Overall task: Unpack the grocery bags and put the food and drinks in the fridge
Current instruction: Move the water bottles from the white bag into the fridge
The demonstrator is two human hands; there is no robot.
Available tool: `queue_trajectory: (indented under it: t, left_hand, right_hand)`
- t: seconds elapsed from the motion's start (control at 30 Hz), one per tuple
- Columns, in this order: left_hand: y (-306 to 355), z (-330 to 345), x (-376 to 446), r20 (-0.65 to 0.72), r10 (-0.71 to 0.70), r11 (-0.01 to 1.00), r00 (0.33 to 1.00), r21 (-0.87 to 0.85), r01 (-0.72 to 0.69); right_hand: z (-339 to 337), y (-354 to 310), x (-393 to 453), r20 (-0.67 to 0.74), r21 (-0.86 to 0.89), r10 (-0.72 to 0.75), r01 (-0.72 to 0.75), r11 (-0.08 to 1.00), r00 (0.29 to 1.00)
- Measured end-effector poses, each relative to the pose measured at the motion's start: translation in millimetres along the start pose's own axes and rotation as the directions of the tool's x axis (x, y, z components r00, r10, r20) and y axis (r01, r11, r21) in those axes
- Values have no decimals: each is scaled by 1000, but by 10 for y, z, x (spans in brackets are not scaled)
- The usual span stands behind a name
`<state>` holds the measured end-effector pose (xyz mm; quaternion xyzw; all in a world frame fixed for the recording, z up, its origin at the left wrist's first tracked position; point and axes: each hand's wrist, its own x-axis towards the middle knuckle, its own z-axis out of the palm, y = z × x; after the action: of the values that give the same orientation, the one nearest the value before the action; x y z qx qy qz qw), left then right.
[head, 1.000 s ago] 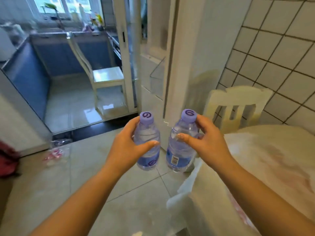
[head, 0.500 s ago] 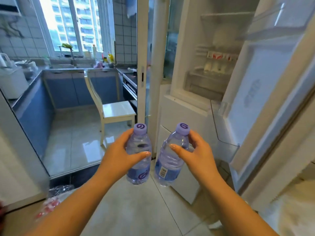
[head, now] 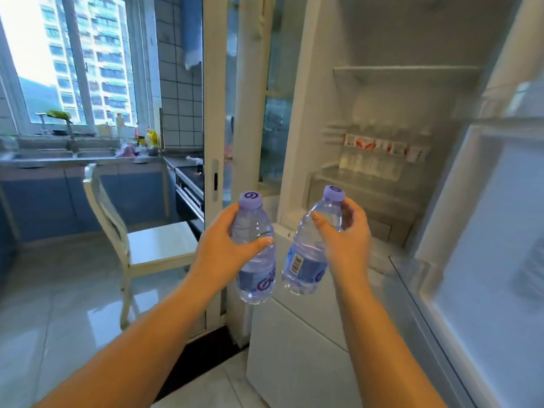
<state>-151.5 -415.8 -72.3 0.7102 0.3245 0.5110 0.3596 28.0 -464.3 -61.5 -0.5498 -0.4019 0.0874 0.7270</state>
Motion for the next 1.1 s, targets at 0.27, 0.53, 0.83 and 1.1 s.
queue_trajectory:
  t: [0.27,0.53,0.83,1.1]
  left_hand:
    - [-284,570,1689,62,56,997,996,-52,-53]
    - [-511,1339,3299,175,180,966,968,-216,-140]
    - [-651,2625,4702,373,354,868,858,-472,-154]
    - [-703,3505,5055,454,339,845,824,-531,-55]
  right_hand:
    - [470,434,1572,-84,0,-49,50,999,995]
    - [405,809,2828,-141,-122,-224,207,971,964]
    - [194,978,4086,-260,-338,-356,261,904,897]
    - [-207,1223,4617,-345,-471,-341,153,869,874]
